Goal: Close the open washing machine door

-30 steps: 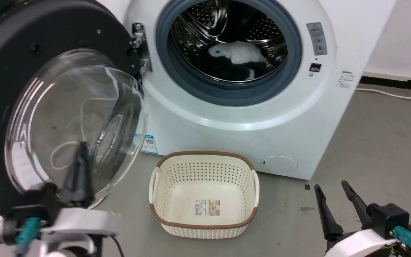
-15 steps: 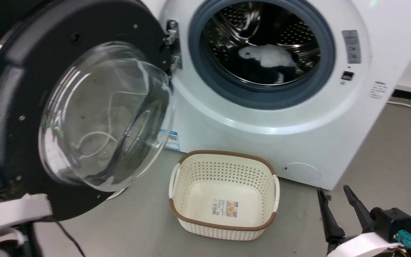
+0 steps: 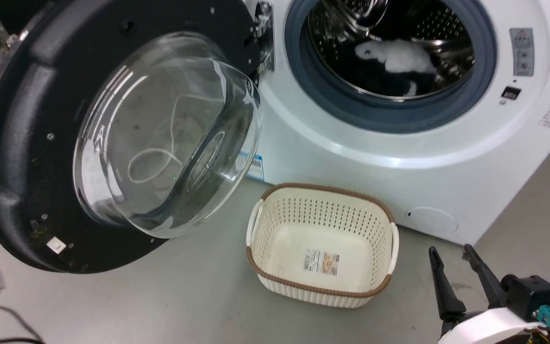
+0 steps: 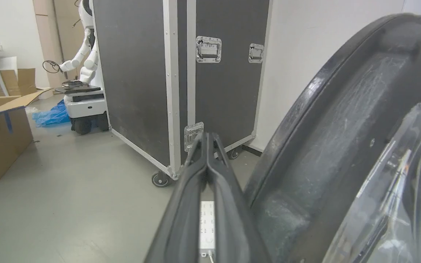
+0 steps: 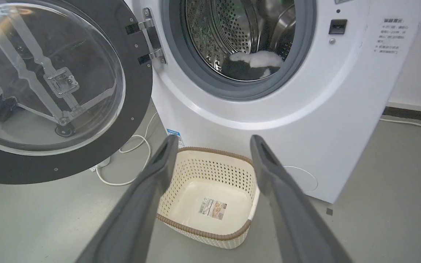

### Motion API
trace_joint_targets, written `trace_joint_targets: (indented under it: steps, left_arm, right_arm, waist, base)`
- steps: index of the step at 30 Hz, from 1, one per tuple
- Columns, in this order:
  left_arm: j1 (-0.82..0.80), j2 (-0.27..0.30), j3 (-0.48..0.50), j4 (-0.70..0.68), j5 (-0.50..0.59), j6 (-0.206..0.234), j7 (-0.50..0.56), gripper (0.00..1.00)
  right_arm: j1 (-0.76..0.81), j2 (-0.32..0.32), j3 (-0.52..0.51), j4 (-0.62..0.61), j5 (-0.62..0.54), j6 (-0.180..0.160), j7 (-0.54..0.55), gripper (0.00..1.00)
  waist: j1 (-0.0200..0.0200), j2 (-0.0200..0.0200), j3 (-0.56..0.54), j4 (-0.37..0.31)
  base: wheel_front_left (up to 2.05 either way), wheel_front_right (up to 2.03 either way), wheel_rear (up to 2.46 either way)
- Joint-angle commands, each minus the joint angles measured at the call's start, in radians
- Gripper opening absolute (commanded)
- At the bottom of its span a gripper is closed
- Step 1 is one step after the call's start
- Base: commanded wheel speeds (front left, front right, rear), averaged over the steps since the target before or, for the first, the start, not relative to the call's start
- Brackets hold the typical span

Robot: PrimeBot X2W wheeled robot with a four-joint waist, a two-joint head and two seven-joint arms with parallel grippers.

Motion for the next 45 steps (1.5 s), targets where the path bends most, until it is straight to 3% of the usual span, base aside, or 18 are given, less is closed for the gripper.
trace_joint_targets:
  steps: [1,7,14,19,23,29,35,45]
  left_arm:
    - [-0.026,0.031,0.014,0.034,0.003,-0.006,0.005,0.00]
    - [-0.066,0.125,-0.002,0.159,0.004,-0.032,0.035,0.00]
    - [-0.089,0.214,-0.131,0.241,-0.039,-0.061,0.070,0.00]
    - [-0.066,0.292,-0.330,0.192,-0.236,-0.067,0.113,0.00]
    - [-0.029,0.388,-0.481,0.103,-0.427,-0.071,0.130,0.00]
    - [-0.025,0.492,-0.672,-0.016,-0.586,-0.078,0.112,0.00]
    - [-0.072,0.513,-0.861,-0.115,-0.656,-0.084,0.087,0.00]
    - [-0.183,0.444,-1.123,-0.168,-0.731,-0.095,0.057,0.00]
  right_arm:
    - [-0.014,0.000,-0.003,-0.006,0.010,0.000,0.004,1.00]
    - [-0.025,0.000,-0.015,-0.016,0.014,0.000,0.011,1.00]
    - [-0.027,0.000,-0.026,-0.029,0.027,0.001,0.018,1.00]
    - [-0.030,0.000,-0.032,-0.030,0.042,0.001,0.017,1.00]
    - [-0.028,0.000,-0.031,-0.025,0.060,0.001,0.010,1.00]
    - [-0.020,0.000,-0.041,-0.008,0.090,0.001,-0.012,1.00]
    - [-0.014,-0.001,-0.066,0.012,0.121,0.001,-0.038,1.00]
    - [-0.019,-0.001,-0.092,0.034,0.164,0.001,-0.078,1.00]
  waist:
    - [-0.0002,0.0000,0.024,0.000]
    - [-0.0002,0.0000,0.064,-0.003]
    - [-0.0002,0.0000,0.084,0.009]
    - [-0.0002,0.0000,0.079,0.024]
    - [-0.0002,0.0000,0.070,0.034]
    - [-0.0002,0.0000,0.048,0.043]
    - [-0.0002,0.0000,0.030,0.029]
    - [-0.0002,0.0000,0.035,-0.082]
  base:
    - [0.00,0.00,0.00]
    - [0.00,0.00,0.00]
    - [0.00,0.00,0.00]
    - [0.00,0.00,0.00]
    - [0.00,0.00,0.00]
    - [0.00,0.00,0.00]
    - [0.00,0.00,0.00]
    - [0.00,0.00,0.00]
